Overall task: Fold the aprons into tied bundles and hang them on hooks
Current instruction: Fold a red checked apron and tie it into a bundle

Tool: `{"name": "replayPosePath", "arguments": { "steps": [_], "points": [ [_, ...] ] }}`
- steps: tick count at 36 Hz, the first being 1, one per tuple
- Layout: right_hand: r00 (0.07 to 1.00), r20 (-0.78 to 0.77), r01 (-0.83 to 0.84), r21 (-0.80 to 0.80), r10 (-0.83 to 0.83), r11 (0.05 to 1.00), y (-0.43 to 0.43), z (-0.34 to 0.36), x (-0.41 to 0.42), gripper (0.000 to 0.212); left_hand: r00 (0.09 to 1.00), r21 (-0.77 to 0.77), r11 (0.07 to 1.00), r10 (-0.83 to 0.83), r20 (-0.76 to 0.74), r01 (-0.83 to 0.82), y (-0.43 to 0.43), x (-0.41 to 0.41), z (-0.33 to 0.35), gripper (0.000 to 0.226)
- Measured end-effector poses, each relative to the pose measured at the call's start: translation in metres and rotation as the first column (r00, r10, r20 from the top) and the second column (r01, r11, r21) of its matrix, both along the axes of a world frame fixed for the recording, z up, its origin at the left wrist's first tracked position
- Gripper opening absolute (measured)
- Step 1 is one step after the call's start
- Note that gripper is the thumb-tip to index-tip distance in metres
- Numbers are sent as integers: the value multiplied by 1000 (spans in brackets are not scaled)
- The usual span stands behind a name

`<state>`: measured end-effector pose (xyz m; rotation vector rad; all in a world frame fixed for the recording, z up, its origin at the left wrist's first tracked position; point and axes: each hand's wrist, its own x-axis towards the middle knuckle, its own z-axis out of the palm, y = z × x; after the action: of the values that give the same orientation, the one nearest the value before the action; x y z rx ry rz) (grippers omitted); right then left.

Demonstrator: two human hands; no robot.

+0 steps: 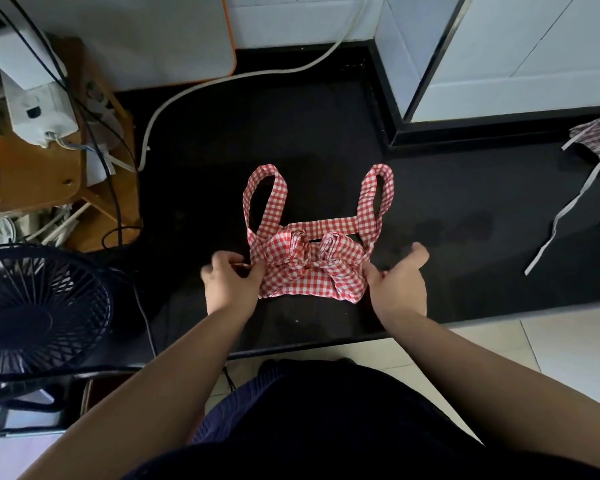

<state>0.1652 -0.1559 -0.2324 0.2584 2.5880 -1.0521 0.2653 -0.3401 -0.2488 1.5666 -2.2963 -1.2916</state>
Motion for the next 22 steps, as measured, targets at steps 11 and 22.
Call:
{"name": "replayPosePath", "arguments": {
  "steps": [11,22],
  "points": [
    [667,-179,-662,304,724,685,9,-13,5,32,691,-644,540,-723,-26,541,-10,16,-15,32],
    [524,39,-747,501,851,437,25,-31,1,71,568,-474,450,-812,136,757,-20,34,-27,57]
  ]
}}
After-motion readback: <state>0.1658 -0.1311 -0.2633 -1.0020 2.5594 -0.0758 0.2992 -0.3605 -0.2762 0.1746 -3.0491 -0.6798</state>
